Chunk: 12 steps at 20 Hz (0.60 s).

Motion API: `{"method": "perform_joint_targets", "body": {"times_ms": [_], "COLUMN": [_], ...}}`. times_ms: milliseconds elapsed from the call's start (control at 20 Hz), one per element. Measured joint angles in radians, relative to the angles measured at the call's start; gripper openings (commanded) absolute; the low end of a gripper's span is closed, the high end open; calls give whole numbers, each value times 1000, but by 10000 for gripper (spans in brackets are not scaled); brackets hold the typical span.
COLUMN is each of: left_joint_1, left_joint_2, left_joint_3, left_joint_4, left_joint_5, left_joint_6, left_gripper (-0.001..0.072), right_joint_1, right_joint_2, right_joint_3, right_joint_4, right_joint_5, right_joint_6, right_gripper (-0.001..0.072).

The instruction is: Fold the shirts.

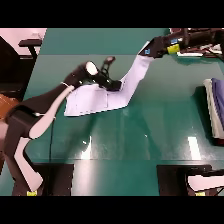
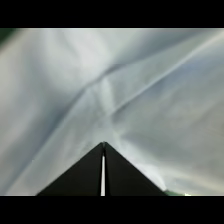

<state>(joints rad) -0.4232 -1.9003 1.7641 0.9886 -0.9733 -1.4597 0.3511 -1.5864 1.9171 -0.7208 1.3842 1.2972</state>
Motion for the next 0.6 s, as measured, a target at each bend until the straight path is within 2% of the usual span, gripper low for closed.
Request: {"method": "perform_joint_targets", "body": {"times_ms": [200,250,400,450,500,600], "left_joint_1": [159,208,348,393,435,499], "left_joint_2": [155,205,342,383,418,465], "left_joint_3": [34,38,45,47,47,48], "left_joint_4": [92,117,175,187,198,212], "left_joint_5": [-89,-108,-150,-158,-168,-191], "left_joint_6": [2,6,18,21,21,24], "left_gripper": [29,29,29,29,29,29], "right_joint_1": [140,188,324,366,400,447], "right_joint_2": [-85,-124,-245,-285,-315,-357], "right_joint_3": [53,80,139,149,154,142], "right_joint_4": [57,66,85,85,86,92], "right_joint_5": [-56,-79,-182,-211,-232,-259], "right_joint_6": [-29,-37,-50,-52,-59,-81], "right_gripper": [14,34,334,470,559,561]}}
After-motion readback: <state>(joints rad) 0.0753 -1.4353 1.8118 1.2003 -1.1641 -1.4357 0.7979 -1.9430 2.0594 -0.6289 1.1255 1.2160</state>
